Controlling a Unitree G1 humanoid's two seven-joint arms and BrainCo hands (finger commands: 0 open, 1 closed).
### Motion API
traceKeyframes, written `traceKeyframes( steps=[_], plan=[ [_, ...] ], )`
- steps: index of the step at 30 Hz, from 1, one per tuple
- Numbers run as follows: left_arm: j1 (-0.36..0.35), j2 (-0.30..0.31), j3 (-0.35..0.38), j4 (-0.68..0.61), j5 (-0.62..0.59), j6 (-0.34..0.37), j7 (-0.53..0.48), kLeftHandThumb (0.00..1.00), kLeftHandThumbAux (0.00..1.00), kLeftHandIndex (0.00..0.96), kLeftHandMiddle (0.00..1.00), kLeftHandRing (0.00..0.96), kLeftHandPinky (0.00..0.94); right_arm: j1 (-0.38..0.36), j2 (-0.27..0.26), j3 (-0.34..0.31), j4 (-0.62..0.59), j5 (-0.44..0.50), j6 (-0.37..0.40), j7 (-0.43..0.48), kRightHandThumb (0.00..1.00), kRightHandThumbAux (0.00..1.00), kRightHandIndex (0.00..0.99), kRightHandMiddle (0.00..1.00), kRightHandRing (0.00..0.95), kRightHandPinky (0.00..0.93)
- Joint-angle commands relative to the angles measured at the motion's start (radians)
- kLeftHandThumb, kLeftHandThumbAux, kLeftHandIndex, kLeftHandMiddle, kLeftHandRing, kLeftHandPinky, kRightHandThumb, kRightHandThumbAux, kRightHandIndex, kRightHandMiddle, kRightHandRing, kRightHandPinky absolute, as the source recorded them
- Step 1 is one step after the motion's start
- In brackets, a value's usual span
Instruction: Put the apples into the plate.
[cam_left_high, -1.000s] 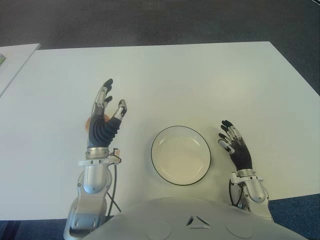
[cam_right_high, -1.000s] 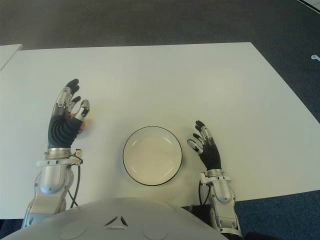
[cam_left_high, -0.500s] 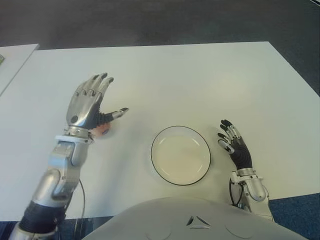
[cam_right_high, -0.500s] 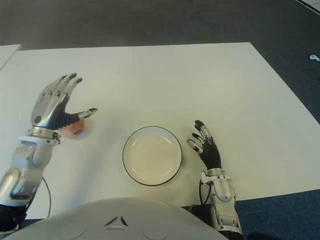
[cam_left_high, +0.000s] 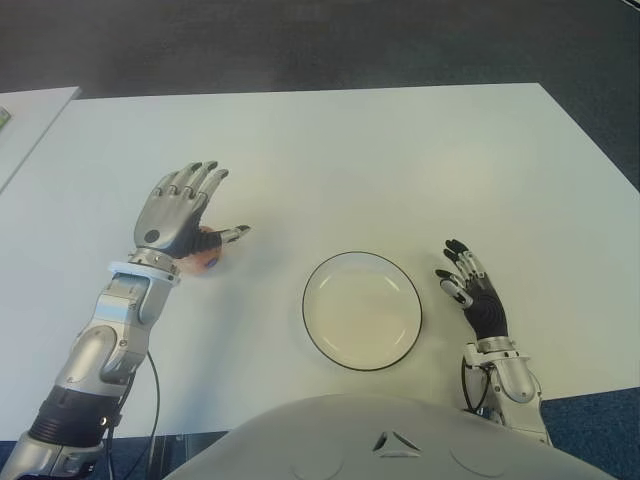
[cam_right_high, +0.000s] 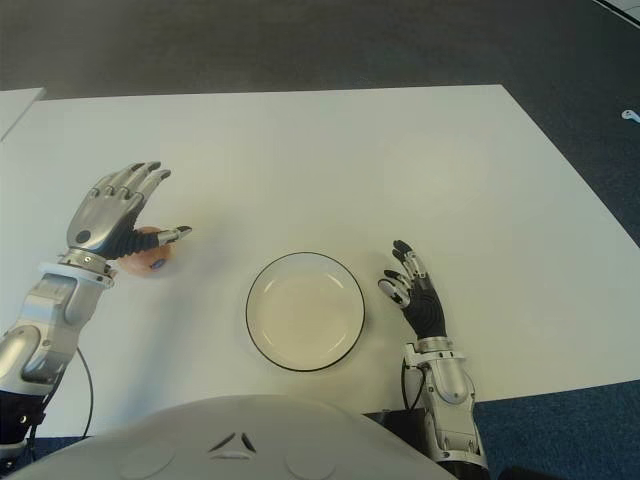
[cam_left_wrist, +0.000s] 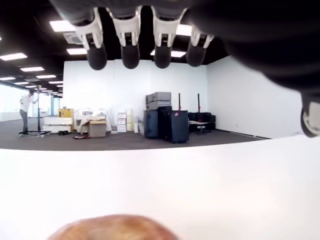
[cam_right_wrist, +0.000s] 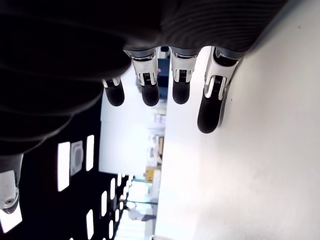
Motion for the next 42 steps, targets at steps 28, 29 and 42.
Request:
traceKeyframes(
  steps=[28, 29, 42],
  plan=[
    [-0.026, 0.087, -0.026, 0.193, 0.044, -0.100, -0.008, 0.253, 0.293, 0.036, 0.000, 0.000, 0.027, 0.004, 0.008, -0.031, 0.074, 0.013, 0.039, -0.016, 0.126, 0.448, 0.000, 0.000, 0.000, 0.000],
    [-0.027, 0.088, -0.027, 0.198, 0.043, -0.101, -0.009, 0.252, 0.293, 0.036, 0.000, 0.000, 0.027, 0.003, 0.008, -0.033, 0.075, 0.018, 0.039, -0.013, 0.127, 0.447, 0.000, 0.000, 0.000, 0.000],
    [-0.019, 0.105, -0.035, 0.219, 0.040, -0.105, -0.019, 0.256, 0.299, 0.030, 0.000, 0.000, 0.039, -0.003, 0.009, -0.048, 0.080, 0.035, 0.034, -0.010, 0.133, 0.437, 0.000, 0.000, 0.000, 0.000]
  ],
)
